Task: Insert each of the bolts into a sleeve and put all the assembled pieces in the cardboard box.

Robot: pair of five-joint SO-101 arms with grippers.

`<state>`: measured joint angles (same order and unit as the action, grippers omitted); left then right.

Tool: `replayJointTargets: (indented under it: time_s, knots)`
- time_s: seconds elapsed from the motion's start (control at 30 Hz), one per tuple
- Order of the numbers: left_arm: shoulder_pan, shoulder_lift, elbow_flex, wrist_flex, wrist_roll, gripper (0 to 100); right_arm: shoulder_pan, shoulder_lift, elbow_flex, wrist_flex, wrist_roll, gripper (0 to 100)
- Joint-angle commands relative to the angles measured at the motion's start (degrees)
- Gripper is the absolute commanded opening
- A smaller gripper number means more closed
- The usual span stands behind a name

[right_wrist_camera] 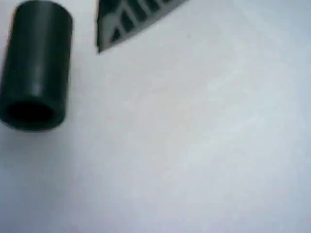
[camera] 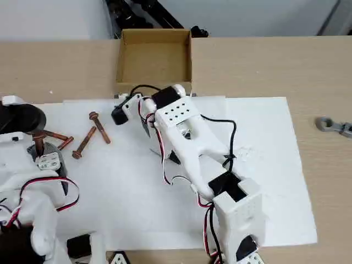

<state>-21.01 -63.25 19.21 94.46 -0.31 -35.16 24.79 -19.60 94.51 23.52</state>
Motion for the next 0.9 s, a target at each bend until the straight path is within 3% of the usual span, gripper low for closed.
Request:
replayJointTargets:
  time_s: [0.0,0.5,0.77,0.87]
  knots:
    - [0.0,-0.4,-0.2,-1.8,0.3,0,-0.1,-0.4,1.0,-1.5,0.4,15.5]
    - [0.0,-0.6,-0.2,-0.4,0.2,0,-0.1,-0.4,12.9,-11.0,0.4,15.5]
    - [0.0,-0.8,-0.3,-0.4,0.2,0,0.0,-0.4,13.7,-11.2,0.4,15.3]
    - [0.0,-0.8,-0.3,-0.4,0.2,0,0.0,-0.4,13.7,-11.2,0.4,9.1]
